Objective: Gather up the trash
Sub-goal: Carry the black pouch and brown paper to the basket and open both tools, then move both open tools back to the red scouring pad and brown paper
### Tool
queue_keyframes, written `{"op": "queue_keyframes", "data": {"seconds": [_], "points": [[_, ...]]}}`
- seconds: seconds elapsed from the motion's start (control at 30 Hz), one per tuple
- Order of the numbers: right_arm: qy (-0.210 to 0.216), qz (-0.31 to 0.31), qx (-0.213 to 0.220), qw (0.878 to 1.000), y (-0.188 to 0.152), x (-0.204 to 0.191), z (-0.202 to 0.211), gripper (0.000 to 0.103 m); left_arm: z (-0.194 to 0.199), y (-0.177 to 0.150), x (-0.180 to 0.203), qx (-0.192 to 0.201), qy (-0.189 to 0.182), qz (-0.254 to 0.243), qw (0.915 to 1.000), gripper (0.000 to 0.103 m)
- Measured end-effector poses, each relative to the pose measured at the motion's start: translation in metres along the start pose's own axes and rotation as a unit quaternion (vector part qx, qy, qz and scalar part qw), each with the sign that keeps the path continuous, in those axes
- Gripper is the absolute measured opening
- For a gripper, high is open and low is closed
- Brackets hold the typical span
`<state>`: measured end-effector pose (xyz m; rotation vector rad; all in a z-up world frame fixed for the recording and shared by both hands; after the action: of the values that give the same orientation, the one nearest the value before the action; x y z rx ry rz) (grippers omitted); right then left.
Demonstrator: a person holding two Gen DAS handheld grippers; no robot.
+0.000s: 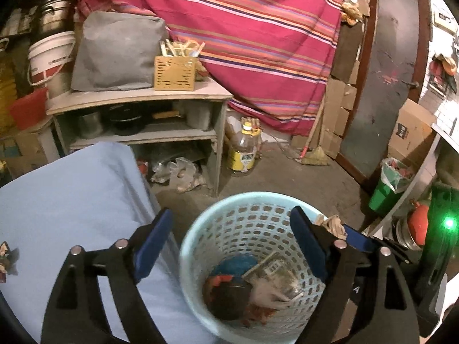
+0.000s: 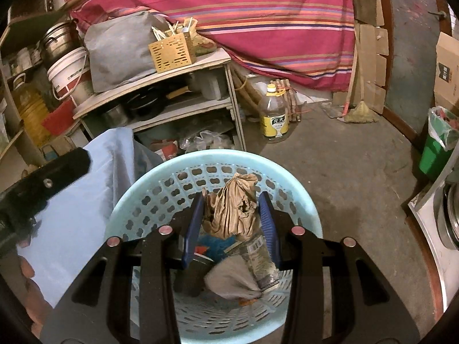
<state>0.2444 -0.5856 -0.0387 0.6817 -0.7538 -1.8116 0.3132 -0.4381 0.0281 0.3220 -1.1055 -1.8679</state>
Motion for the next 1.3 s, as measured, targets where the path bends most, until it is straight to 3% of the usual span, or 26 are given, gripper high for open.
{"op": "queue_keyframes", "data": {"seconds": [0.07,0.1,0.13,0.17,0.23,0.33,0.47,0.67,0.83,1.1,1.3], "points": [[-0.002,0.003,0.002,1.0,0.001,-0.002,0.0,0.046,0.007,0.004,-0.015,0.007,0.011,0.009,0.9999,0.089],[-0.005,0.004,0.005,1.0,0.002,-0.004,0.0,0.053,0.009,0.005,-0.021,0.009,0.015,0.012,0.9998,0.089],[-0.011,0.003,0.008,1.0,0.003,-0.005,0.001,0.067,0.013,0.007,-0.03,0.011,0.021,0.017,0.9996,0.09],[-0.013,0.003,0.011,1.0,0.004,-0.005,0.001,0.072,0.015,0.008,-0.037,0.012,0.025,0.021,0.9994,0.09],[-0.017,0.003,0.014,1.0,0.006,-0.009,0.003,0.074,0.022,0.009,-0.056,0.015,0.04,0.032,0.9986,0.091],[-0.027,0.01,0.021,0.999,0.008,-0.02,0.005,0.09,0.034,0.007,-0.086,0.018,0.062,0.045,0.9969,0.093],[-0.026,0.029,0.035,0.999,0.013,-0.046,0.008,0.098,0.052,-0.001,-0.131,0.02,0.099,0.052,0.9936,0.094],[-0.002,0.056,0.036,0.998,0.015,-0.105,-0.001,0.098,0.086,-0.02,-0.223,0.02,0.171,0.067,0.9827,0.095],[0.029,0.071,0.025,0.997,0.012,-0.153,-0.012,0.098,0.118,-0.038,-0.312,0.021,0.236,0.113,0.965,0.096],[0.049,0.123,0.01,0.991,-0.001,-0.233,-0.031,0.099,0.149,-0.081,-0.409,-0.006,0.27,0.156,0.95,0.096],[0.055,0.128,-0.006,0.99,-0.011,-0.263,-0.043,0.099,0.146,-0.12,-0.448,-0.051,0.271,0.183,0.9437,0.096]]}}
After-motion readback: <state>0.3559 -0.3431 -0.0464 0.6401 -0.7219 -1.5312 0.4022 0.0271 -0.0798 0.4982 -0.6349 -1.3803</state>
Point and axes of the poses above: each gripper's, at about its wrist camera, not at the fingertips, and z roughly against the way its jaws point, x to its right, y to its top, the point moved 9 cm from there along -z, roughly the way its jaws point, and after that the axes turned 6 degrees about z, right-handed, at the moved point
